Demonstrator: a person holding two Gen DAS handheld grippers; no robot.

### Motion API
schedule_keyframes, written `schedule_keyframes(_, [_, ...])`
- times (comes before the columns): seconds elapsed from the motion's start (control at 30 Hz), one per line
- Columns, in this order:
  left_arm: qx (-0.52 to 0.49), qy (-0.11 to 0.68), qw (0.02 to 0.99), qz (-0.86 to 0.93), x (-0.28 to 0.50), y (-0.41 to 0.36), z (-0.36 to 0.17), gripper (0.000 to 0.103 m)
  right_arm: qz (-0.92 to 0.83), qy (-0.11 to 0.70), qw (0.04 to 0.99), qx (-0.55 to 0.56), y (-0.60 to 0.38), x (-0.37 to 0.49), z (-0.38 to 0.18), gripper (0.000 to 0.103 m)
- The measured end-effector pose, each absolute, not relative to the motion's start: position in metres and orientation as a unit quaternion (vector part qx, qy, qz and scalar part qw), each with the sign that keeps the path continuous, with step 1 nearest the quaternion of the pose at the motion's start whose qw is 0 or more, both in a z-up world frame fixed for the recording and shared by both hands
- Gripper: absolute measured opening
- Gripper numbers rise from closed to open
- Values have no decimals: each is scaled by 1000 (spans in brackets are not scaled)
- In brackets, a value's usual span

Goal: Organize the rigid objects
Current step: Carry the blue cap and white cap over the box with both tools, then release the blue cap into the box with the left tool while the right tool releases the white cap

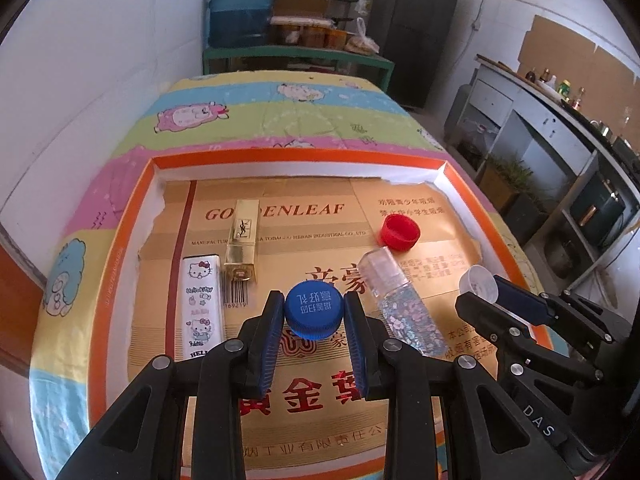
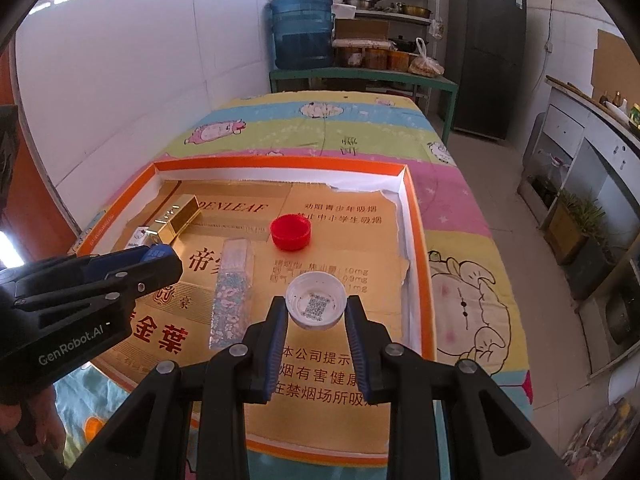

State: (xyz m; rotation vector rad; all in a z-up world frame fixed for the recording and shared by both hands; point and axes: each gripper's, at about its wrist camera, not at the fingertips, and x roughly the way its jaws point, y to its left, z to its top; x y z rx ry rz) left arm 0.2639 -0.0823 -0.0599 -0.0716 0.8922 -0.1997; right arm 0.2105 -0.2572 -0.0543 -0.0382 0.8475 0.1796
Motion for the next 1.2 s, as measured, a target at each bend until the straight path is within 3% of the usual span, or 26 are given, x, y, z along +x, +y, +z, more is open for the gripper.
schedule_keyframes(0.97, [-21,440,893,-93,269,-86,-74,31,86,428,899,-22,-254,217,-69,30])
schedule_keyframes(1.2, [-16,437,894,-94,267,-88,-73,35,78,426,901,-34,-252,216,-71,30])
